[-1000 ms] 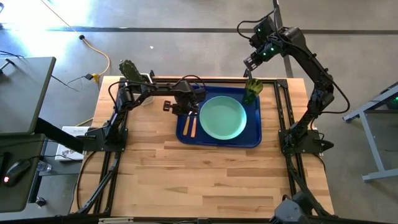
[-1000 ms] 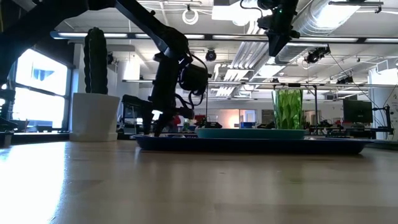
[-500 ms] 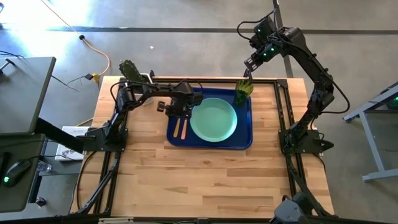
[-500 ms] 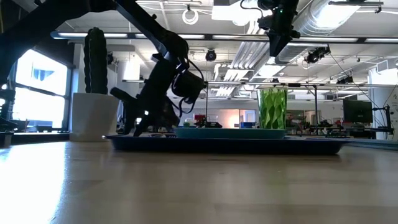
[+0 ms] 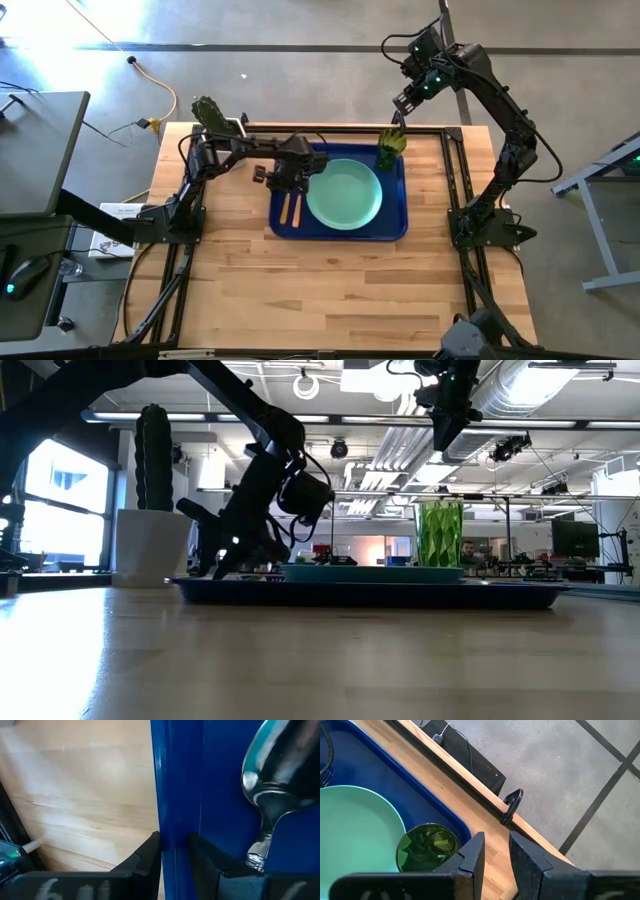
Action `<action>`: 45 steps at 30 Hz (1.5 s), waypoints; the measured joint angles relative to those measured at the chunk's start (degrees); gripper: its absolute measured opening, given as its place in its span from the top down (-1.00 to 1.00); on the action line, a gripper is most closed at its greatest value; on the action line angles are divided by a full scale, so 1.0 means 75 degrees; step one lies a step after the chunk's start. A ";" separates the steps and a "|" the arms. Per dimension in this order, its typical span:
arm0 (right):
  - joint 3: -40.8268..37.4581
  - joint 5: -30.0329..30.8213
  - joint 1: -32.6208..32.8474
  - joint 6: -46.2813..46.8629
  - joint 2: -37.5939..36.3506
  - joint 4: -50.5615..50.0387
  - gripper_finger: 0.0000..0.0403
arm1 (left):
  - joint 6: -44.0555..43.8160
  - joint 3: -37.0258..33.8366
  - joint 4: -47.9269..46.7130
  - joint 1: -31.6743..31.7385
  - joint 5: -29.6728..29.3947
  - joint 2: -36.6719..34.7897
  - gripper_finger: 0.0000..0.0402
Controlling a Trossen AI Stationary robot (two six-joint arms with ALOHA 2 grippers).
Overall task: Pick and place plate/cup/fork/spoon on tray
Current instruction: Adjust the blue tray
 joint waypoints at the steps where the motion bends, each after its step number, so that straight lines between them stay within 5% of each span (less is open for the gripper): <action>1: 0.0000 0.0000 -0.0001 0.0001 0.0000 0.0000 0.60 | -0.0001 0.0000 0.0000 -0.0021 0.0025 0.0000 0.64; 45: 0.0000 -0.0003 0.0001 0.0133 0.0000 -0.0124 0.60 | 0.0641 0.0026 -0.0115 0.0006 -0.0549 -0.0748 0.63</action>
